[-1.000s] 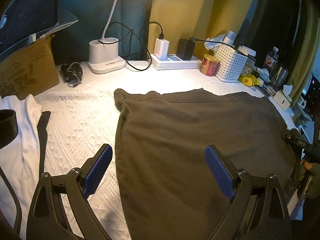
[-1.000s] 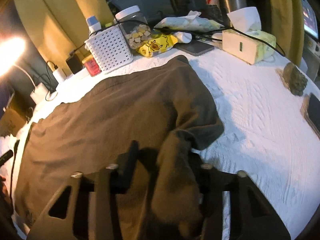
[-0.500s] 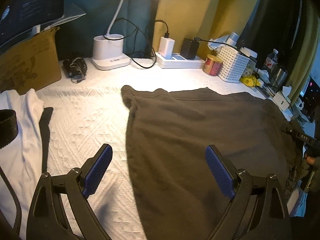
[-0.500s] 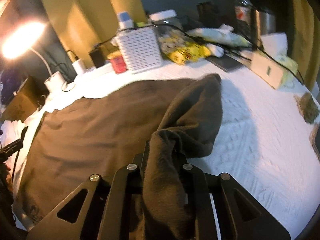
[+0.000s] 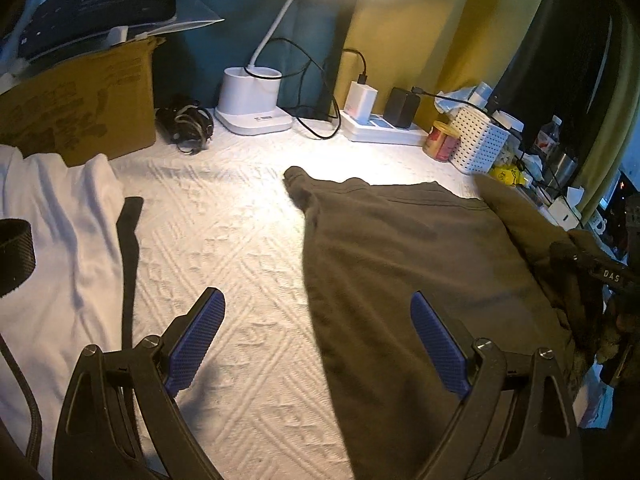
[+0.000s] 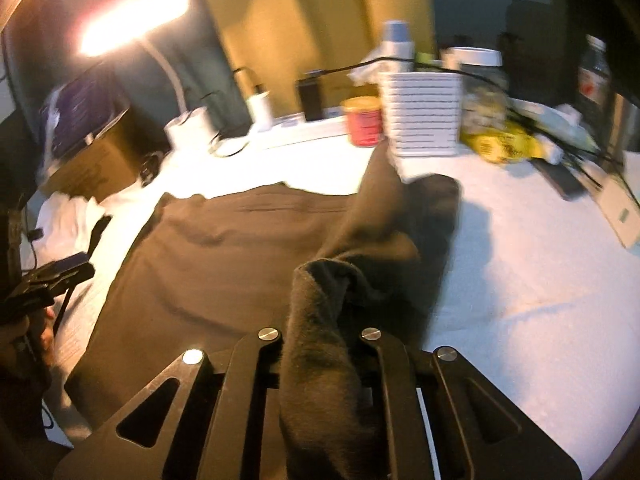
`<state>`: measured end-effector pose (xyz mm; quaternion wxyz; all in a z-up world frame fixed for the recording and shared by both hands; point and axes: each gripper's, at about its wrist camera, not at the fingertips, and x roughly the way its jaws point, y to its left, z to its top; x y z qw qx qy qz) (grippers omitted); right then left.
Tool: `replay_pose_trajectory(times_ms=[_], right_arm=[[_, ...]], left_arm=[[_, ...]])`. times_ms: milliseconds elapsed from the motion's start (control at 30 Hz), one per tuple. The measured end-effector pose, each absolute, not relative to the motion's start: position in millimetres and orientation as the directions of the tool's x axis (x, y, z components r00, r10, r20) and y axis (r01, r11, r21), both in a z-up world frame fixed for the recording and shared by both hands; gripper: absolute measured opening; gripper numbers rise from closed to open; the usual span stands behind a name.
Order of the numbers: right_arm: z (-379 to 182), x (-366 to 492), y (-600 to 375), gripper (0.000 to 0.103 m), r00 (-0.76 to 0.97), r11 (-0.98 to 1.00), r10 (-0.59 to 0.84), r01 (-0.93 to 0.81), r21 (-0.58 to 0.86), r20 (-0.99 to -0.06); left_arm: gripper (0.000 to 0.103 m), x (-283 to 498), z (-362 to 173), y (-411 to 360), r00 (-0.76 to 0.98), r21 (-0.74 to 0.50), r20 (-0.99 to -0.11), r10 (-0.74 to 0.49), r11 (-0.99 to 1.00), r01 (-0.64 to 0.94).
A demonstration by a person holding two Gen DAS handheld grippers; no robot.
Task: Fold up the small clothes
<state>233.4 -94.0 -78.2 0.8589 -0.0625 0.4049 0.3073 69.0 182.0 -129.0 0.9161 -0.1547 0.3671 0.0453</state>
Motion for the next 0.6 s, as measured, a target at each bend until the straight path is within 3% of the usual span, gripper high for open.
replay_pose_trajectory(times_ms=[600], right_arm=[[-61, 197, -6, 0.011, 0.379, 0.658, 0.611, -0.732, 0.178, -0.695]], left_arm=[[0.093, 41, -122, 197, 0.755, -0.267, -0.656, -0.024, 0.942, -0.202]])
